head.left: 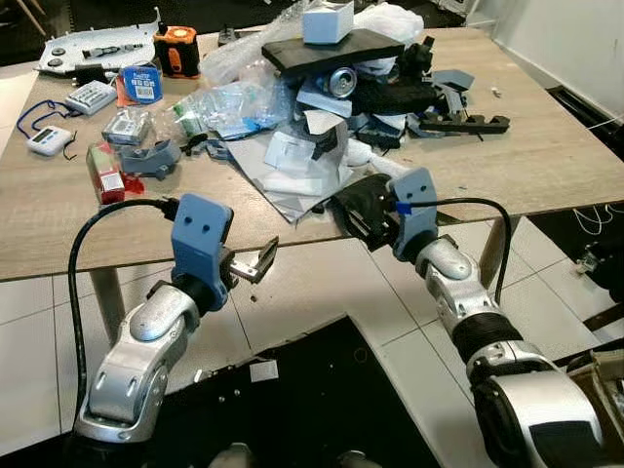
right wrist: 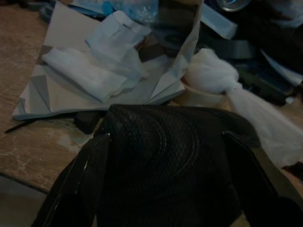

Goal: Picking trash to rubbish bin

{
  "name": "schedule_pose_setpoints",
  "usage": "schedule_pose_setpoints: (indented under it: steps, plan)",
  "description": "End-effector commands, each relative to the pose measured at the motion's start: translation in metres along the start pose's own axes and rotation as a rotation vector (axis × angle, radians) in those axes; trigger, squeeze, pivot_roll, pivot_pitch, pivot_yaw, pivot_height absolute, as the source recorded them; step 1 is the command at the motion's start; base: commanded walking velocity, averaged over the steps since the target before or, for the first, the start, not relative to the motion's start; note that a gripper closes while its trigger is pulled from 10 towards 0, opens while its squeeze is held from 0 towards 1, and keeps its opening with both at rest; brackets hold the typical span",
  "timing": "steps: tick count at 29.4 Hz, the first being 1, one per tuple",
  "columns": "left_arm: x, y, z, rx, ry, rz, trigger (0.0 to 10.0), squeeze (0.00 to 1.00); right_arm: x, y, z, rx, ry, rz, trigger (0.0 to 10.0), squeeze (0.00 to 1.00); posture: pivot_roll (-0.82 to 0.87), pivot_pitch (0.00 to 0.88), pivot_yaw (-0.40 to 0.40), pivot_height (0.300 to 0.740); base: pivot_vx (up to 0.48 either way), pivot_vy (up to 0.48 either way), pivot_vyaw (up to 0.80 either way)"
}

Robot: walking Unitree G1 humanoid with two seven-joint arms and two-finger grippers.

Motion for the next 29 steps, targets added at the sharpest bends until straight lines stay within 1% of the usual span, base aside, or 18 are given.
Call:
schedule_pose_setpoints:
  steps: [1,7,10,11,13,15,17,18,19,20,22,23,24,25,26,27,28,29]
  plan:
    - [-0.005,0.002,-0.002,0.022,0.023,0.006,10.0,0.00,-0.001,0.001,-0.007,0.012,0.024,-0.009,10.0,0.00,0.38,0.256,-0.040,0.740,0.000,0.000,0.00]
    - [-0.009,0.006,-0.001,0.038,0.037,0.014,10.0,0.00,0.004,0.008,-0.012,0.010,0.069,0.002,10.0,0.00,0.39,0.259,-0.041,0.740,0.000,0.000,0.00]
    - [-0.011,0.005,0.000,0.041,0.042,0.010,10.0,0.00,0.003,0.014,-0.028,0.040,0.171,0.019,10.0,0.00,0.40,0.259,-0.042,0.740,0.000,0.000,0.00]
    - [-0.011,0.005,0.000,0.041,0.042,0.010,10.0,0.00,0.003,0.014,-0.028,0.040,0.171,0.019,10.0,0.00,0.40,0.259,-0.042,0.740,0.000,0.000,0.00]
    - [-0.011,0.003,0.001,0.043,0.039,-0.002,10.0,0.00,0.001,0.015,-0.038,0.064,0.240,0.018,10.0,0.00,0.40,0.261,-0.042,0.740,0.000,0.000,0.00]
    - [-0.011,0.003,0.001,0.043,0.039,-0.002,10.0,0.00,0.001,0.015,-0.038,0.064,0.240,0.018,10.0,0.00,0.40,0.261,-0.042,0.740,0.000,0.000,0.00]
    - [-0.009,-0.007,0.006,0.033,0.022,-0.076,10.0,0.00,-0.001,0.016,-0.045,0.094,0.283,0.015,10.0,0.00,0.40,0.263,-0.043,0.740,0.000,0.000,0.00]
    - [-0.009,-0.007,0.006,0.033,0.022,-0.076,10.0,0.00,-0.001,0.016,-0.045,0.094,0.283,0.015,10.0,0.00,0.40,0.263,-0.043,0.740,0.000,0.000,0.00]
    - [-0.008,-0.016,0.009,0.020,0.009,-0.138,10.0,0.00,-0.002,0.017,-0.047,0.117,0.292,0.012,10.0,0.00,0.40,0.263,-0.043,0.740,0.000,0.000,0.00]
    - [-0.008,-0.016,0.009,0.020,0.009,-0.138,10.0,0.00,-0.002,0.017,-0.047,0.117,0.292,0.012,10.0,0.00,0.40,0.263,-0.043,0.740,0.000,0.000,0.00]
    - [-0.006,-0.035,0.013,0.005,-0.004,-0.266,10.0,0.00,-0.002,0.017,-0.048,0.158,0.296,0.008,10.0,0.00,0.40,0.263,-0.043,0.740,0.000,0.000,0.00]
    - [-0.006,-0.035,0.013,0.005,-0.004,-0.266,10.0,0.00,-0.002,0.017,-0.048,0.158,0.296,0.008,10.0,0.00,0.40,0.263,-0.043,0.740,0.000,0.000,0.00]
    - [-0.005,-0.042,0.013,0.011,0.004,-0.316,10.0,0.00,-0.001,0.017,-0.047,0.179,0.295,0.005,8.3,0.00,0.40,0.263,-0.043,0.740,0.000,0.000,0.00]
    - [-0.005,-0.042,0.013,0.011,0.004,-0.316,10.0,0.00,-0.001,0.017,-0.047,0.179,0.295,0.005,8.3,0.00,0.40,0.263,-0.043,0.740,0.000,0.000,0.00]
    - [-0.004,-0.048,0.011,0.027,0.020,-0.356,10.0,0.00,-0.001,0.017,-0.047,0.194,0.294,0.003,5.1,0.00,0.40,0.263,-0.043,0.740,0.000,0.000,0.00]
    - [-0.004,-0.048,0.011,0.027,0.020,-0.356,10.0,0.00,-0.001,0.017,-0.047,0.194,0.294,0.003,5.1,0.00,0.40,0.263,-0.043,0.740,0.000,0.000,0.00]
    - [-0.002,-0.052,0.008,0.054,0.039,-0.382,10.0,0.00,0.000,0.017,-0.046,0.201,0.293,0.003,3.3,0.00,0.39,0.260,-0.038,0.740,0.000,0.000,0.00]
    - [0.000,-0.054,0.005,0.076,0.054,-0.395,10.0,0.00,0.000,0.017,-0.045,0.212,0.293,0.005,0.4,0.00,0.39,0.260,-0.038,0.740,0.000,0.000,0.00]
Point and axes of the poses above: a point about 5 cm out from each wrist's last joint towards the gripper, its own x axis pointing out of the wrist towards the gripper, its own z axis along the axis of the wrist's last joint, y = z × x, the point moved 3 cm from there along x, pointing out of the wrist towards the gripper, and after that the axes turned 7 degrees about x, right-handed, at the moved point
